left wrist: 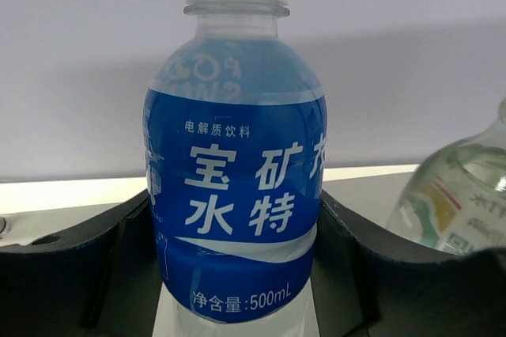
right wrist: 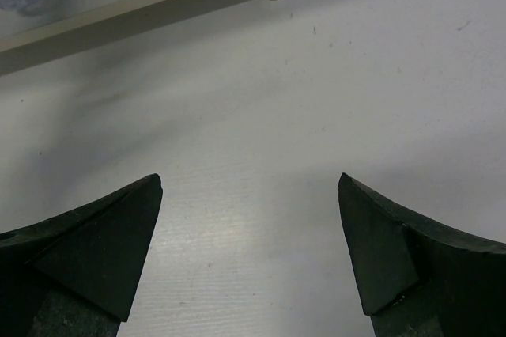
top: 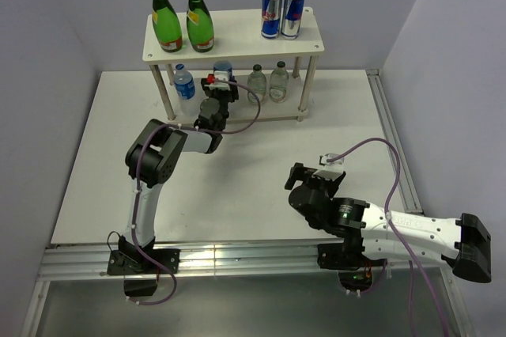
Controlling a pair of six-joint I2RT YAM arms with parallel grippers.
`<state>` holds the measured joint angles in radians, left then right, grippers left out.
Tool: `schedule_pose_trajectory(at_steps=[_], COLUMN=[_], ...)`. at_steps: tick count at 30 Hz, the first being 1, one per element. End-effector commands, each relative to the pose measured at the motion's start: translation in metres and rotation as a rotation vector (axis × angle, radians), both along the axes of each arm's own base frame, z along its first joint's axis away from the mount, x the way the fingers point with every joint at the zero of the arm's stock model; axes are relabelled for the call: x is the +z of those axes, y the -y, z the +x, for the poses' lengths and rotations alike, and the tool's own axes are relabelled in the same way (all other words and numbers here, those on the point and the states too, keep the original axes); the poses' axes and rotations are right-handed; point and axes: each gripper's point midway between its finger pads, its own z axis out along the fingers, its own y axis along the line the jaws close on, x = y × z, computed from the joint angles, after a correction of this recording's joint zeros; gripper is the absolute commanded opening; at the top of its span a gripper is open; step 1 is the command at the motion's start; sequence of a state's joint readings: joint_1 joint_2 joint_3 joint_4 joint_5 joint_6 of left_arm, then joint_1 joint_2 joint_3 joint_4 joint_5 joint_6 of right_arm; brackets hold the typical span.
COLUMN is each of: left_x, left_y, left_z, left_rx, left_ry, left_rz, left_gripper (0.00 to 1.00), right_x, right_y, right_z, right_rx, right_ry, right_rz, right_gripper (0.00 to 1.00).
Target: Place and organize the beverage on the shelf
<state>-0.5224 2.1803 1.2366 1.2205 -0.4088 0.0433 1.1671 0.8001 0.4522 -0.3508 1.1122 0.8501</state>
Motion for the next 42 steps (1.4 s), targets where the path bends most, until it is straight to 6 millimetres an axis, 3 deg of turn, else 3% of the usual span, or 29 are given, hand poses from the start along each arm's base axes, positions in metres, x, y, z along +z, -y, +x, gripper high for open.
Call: schedule_pose_trajectory(at_steps=[1, 7, 11, 15, 17, 18, 31, 42], left_x=[0.143, 0.119, 0.106, 0.101, 0.099, 0.098, 0.085, 0.078], left_y=[-0.048, -0.059, -0.063, -0.066, -0.069, -0.069, -0.075, -0.073], left_z=[-0.045, -0.037, -0.039, -0.041, -0.043, -0.044, -0.044, -0.050], left_rx=[0.072, 0.125, 0.131, 0.139, 0.146, 0.147, 0.180, 0.158], left_ry=[0.574, 0.524, 0.488, 0.471, 0.462, 0.458, 0.427, 0.404], left_rz=[-0.321, -0.295, -0.289, -0.271, -0.273, -0.273, -0.235, -0.244], left_gripper=[0.03, 0.01, 0.11, 0.39, 0.42, 0.54, 0.99, 0.99], right_x=[0.004, 0.005, 0.005, 0.004, 0.005, 0.004, 0.005, 0.005], right_y=[0.000, 0.001, 0.001, 0.001, 0.001, 0.002, 0.002, 0.002], right_z=[0.002, 0.002, 0.002, 0.002, 0.002, 0.001, 0.001, 0.001], right_rx=[-0.013, -0.012, -0.012, -0.013, -0.014, -0.014, -0.015, -0.017], right_ry=[0.020, 0.023, 0.024, 0.023, 0.024, 0.024, 0.027, 0.027], right_rz=[0.022, 0.029, 0.031, 0.031, 0.036, 0.034, 0.039, 0.040], right_gripper=[0.99, 0.99, 0.99, 0.99, 0.99, 0.99, 0.99, 0.99])
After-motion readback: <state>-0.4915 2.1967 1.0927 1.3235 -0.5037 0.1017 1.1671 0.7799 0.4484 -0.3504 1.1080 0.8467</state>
